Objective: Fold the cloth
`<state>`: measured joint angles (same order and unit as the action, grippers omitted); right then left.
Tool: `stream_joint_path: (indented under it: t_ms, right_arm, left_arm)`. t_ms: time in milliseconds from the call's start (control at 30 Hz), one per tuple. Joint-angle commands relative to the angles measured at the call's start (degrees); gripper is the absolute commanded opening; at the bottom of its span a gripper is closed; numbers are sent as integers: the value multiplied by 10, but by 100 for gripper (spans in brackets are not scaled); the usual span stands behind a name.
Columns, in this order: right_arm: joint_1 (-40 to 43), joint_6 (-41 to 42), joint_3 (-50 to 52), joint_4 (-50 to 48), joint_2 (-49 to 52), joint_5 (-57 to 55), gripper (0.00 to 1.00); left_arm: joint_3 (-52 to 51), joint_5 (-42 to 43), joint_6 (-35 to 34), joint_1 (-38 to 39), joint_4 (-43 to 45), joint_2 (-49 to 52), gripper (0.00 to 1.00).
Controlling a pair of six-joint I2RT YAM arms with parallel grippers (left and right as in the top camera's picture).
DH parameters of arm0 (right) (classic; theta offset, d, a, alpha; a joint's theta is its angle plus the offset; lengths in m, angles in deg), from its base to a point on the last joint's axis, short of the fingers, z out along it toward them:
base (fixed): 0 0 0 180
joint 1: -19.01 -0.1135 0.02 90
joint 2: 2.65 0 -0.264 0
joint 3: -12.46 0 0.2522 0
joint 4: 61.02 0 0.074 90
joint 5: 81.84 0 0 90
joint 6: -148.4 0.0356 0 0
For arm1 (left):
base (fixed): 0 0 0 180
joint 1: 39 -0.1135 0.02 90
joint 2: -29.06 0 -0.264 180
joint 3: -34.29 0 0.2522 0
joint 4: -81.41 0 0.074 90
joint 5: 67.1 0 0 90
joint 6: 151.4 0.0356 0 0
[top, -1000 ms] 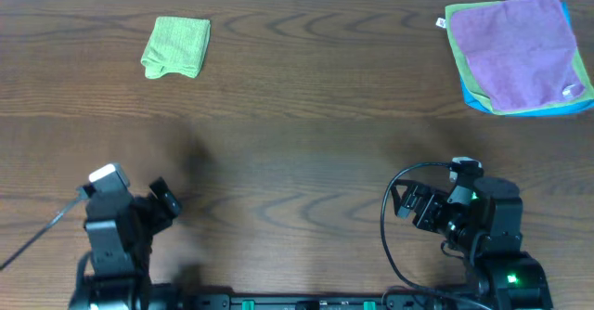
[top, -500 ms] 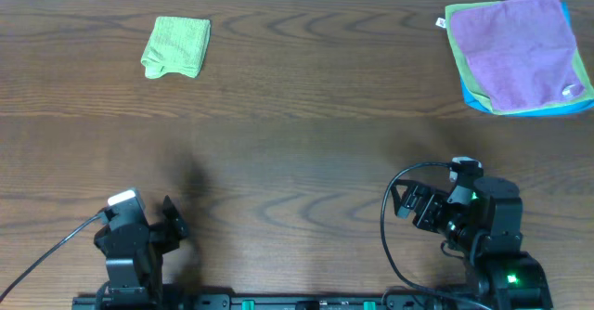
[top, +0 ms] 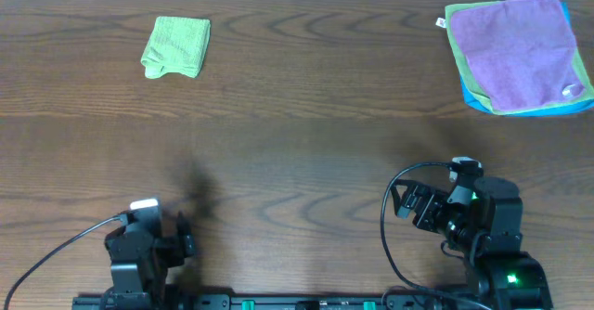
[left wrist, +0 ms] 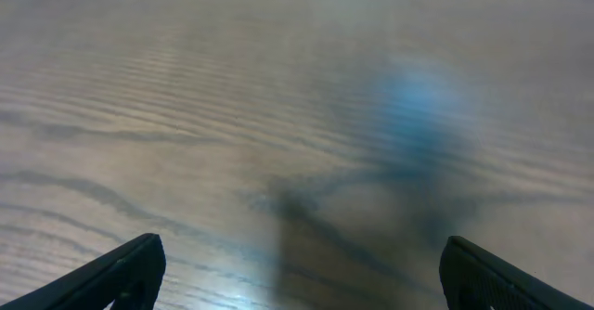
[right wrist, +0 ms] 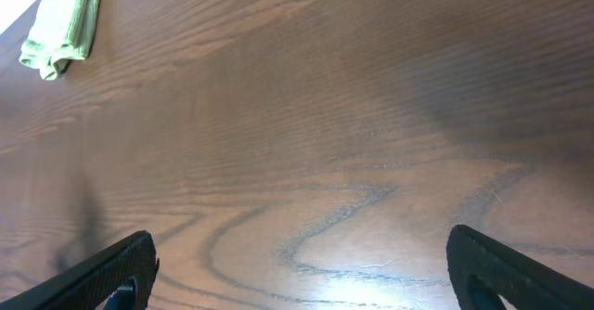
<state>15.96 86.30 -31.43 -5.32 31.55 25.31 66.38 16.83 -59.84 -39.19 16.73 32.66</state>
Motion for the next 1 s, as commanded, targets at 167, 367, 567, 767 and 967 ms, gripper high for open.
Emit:
stream_joint_path:
  t_ms: [167,367,567,767,967]
  right_arm:
    - [5,4,1,-1,-3,2,99]
    - [5,4,1,-1,-3,2,99]
    - [5,4,1,-1,-3,2,99]
    - [5,4,1,-1,-3,2,99]
    - [5,4,1,-1,-3,2,99]
  left_arm:
    - [-2,21,49,3,-37,-31,95]
    - [-3,21,49,3,-53,-34,95]
    - [-3,21,47,3,-62,-34,95]
    - [-3,21,47,3,-62,-34,95]
    - [-3,21,47,3,-62,-34,95]
